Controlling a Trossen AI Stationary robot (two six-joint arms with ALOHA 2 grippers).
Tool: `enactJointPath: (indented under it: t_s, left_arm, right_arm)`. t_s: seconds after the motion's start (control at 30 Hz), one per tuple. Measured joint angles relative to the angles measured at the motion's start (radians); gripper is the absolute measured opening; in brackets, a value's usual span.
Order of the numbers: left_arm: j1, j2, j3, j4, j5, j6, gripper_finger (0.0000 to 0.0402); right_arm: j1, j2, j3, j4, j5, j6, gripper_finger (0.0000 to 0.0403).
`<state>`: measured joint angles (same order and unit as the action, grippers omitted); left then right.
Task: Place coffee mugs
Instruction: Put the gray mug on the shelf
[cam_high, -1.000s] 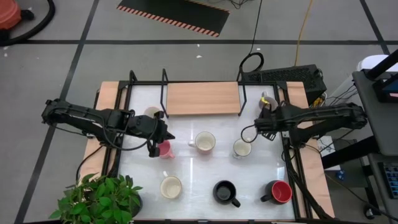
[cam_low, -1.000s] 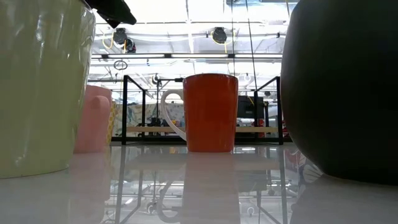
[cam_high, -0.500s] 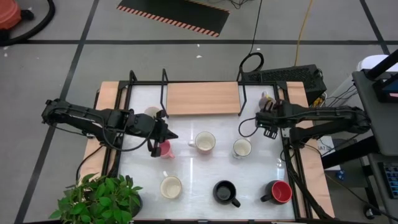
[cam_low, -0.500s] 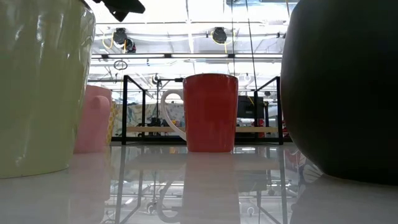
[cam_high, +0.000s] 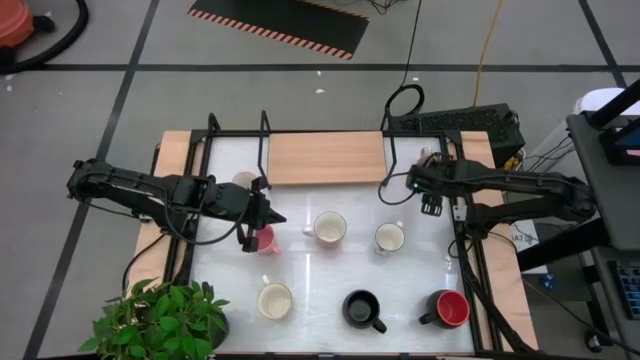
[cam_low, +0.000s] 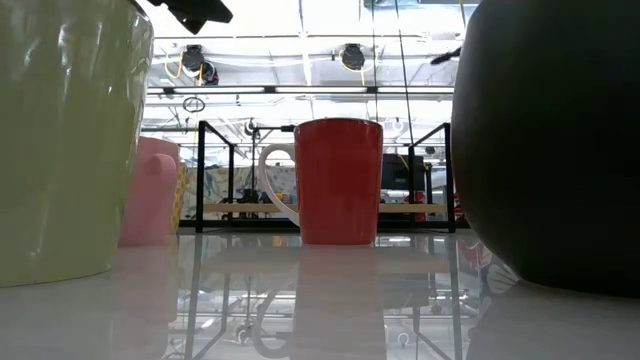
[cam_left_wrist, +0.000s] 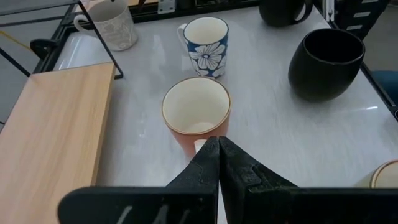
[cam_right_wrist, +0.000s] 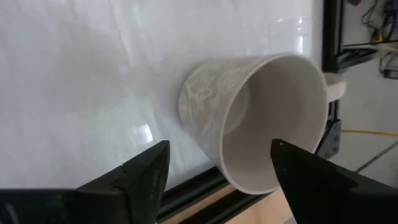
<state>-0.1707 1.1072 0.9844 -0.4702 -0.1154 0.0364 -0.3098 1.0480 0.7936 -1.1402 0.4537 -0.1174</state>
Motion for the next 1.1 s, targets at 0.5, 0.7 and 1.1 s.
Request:
enactJointPath:
  t_s: [0.5, 0.7, 1.1]
  left_arm:
    - [0.000, 0.000, 0.000, -0.006, 0.000, 0.014, 0.0001]
    - [0.000, 0.000, 0.000, -0.006, 0.000, -0.011, 0.0001]
    - [0.000, 0.000, 0.000, -0.005, 0.000, -0.015, 0.0001]
  right_arm:
    - [-0.102, 0.008, -0.092, 0.100, -0.040, -0.078, 0.0163]
    - [-0.115, 0.008, -0.105, 0.120, -0.042, -0.089, 0.0068]
    - [-0.114, 0.009, -0.069, 0.080, -0.045, -0.033, 0.0006]
